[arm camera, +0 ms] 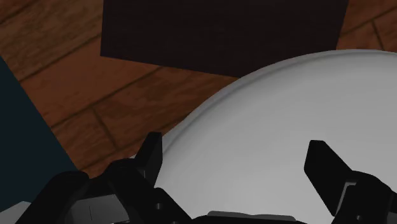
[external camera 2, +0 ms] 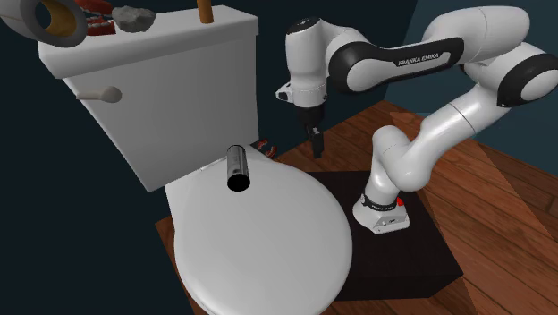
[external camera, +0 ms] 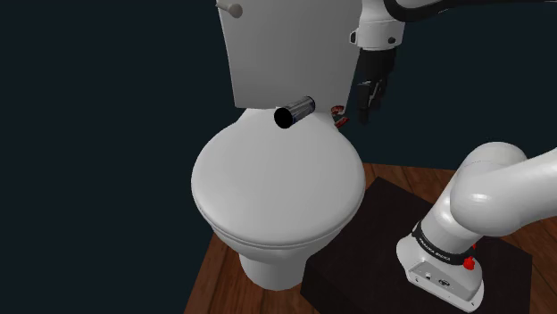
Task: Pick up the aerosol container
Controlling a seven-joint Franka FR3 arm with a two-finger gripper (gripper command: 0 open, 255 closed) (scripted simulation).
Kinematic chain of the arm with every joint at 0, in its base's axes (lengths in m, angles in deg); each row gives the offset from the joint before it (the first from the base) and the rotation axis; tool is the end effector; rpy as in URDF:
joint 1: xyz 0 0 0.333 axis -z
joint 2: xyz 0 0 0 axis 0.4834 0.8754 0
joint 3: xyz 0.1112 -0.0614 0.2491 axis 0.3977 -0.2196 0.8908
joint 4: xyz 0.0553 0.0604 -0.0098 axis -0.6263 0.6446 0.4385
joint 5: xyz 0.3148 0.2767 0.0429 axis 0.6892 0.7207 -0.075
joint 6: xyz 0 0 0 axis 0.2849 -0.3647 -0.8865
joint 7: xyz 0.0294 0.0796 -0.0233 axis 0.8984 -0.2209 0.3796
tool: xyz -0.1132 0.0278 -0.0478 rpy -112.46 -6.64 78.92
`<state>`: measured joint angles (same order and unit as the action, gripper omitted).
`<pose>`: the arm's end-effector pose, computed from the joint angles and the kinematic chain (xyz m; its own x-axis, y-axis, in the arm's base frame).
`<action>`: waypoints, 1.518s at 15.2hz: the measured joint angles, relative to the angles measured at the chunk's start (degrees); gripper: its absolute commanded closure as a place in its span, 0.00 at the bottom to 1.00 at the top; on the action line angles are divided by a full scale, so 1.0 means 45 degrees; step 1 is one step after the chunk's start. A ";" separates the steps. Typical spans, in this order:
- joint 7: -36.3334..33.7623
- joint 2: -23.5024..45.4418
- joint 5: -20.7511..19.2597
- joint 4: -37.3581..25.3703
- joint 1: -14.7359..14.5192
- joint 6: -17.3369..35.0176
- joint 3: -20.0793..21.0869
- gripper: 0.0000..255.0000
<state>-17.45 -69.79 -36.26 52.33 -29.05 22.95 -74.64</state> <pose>0.3569 0.0031 0.4890 0.9801 0.1156 -0.1611 0.1134 -0.9933 -0.0226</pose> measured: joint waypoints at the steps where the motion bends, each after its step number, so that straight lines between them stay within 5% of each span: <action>1: 0.0000 0.0000 0.0000 0.0000 0.0000 0.0000 0.0000 0.00; 11: -0.6530 0.3339 0.2132 -0.1585 0.1469 0.2910 0.1305 0.00; 23: -1.3725 0.7051 0.2881 -0.3804 0.3189 0.6391 0.1665 0.00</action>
<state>-79.22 -38.06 -23.29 35.21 -14.70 51.70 -67.15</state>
